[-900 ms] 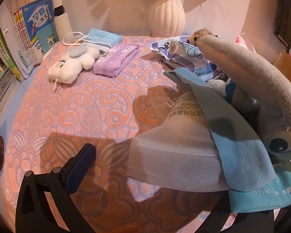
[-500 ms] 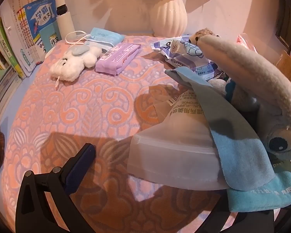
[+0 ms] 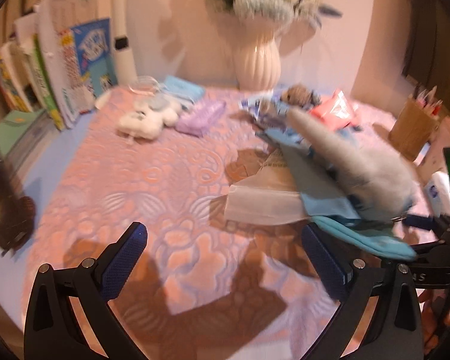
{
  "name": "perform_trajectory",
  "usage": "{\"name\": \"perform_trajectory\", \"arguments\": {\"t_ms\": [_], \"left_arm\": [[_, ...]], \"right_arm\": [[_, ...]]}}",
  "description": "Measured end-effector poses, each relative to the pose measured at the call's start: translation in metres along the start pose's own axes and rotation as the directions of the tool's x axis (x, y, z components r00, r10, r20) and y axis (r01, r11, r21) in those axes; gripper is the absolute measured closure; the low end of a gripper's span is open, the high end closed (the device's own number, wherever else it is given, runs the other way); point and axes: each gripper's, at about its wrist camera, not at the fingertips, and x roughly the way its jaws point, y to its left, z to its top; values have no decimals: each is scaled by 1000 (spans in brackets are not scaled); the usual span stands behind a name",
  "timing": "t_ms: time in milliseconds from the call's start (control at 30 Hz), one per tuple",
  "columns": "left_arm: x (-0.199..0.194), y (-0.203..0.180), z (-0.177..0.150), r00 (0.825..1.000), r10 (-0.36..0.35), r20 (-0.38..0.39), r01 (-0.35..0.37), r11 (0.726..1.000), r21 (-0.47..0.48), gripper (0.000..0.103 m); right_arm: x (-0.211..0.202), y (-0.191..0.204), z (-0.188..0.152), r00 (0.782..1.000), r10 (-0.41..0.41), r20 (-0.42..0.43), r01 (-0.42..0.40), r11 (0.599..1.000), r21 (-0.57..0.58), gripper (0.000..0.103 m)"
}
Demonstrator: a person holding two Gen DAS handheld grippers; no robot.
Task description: Organize books
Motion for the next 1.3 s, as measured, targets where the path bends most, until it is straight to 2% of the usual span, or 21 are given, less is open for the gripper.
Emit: {"name": "perform_trajectory", "arguments": {"t_ms": [100, 200, 300, 367, 500, 600, 800, 1000, 1300], "left_arm": [[-27, -2, -9, 999, 0, 47, 0, 1000, -3, 1], [-51, -3, -7, 995, -38, 90, 39, 999, -6, 1], [-70, -4, -5, 992, -22, 125, 23, 1000, -5, 1], [-75, -5, -4, 991, 4, 134, -4, 1000, -2, 1], [-80, -4, -17, 989, 10, 149, -10, 1000, 1, 1], [-85, -3, -27, 989, -23, 149, 24, 1000, -5, 1], [-89, -6, -31, 986, -29, 165, 29, 1000, 0, 1], [-90, -8, -31, 985, -33, 172, 33, 999, 3, 1], [-87, -12, -32, 986, -35, 162, 34, 999, 6, 1]], "right_arm": [[-27, 1, -19, 997, -27, 66, 24, 999, 34, 0], [-82, 12, -32, 970, -105, 218, 110, 994, -8, 0], [-129, 12, -39, 937, -100, 335, 108, 994, -5, 0], [-141, 17, -37, 927, -92, 363, 93, 996, 15, 0], [-136, 17, -44, 927, -94, 362, 73, 995, 71, 0], [-135, 16, -53, 935, -68, 349, 39, 995, 90, 0], [-141, 26, -54, 932, -69, 357, 47, 997, 69, 0], [-139, 37, -53, 929, -104, 354, 95, 995, 41, 0], [-137, 33, -54, 933, -90, 347, 76, 996, 54, 0]]}}
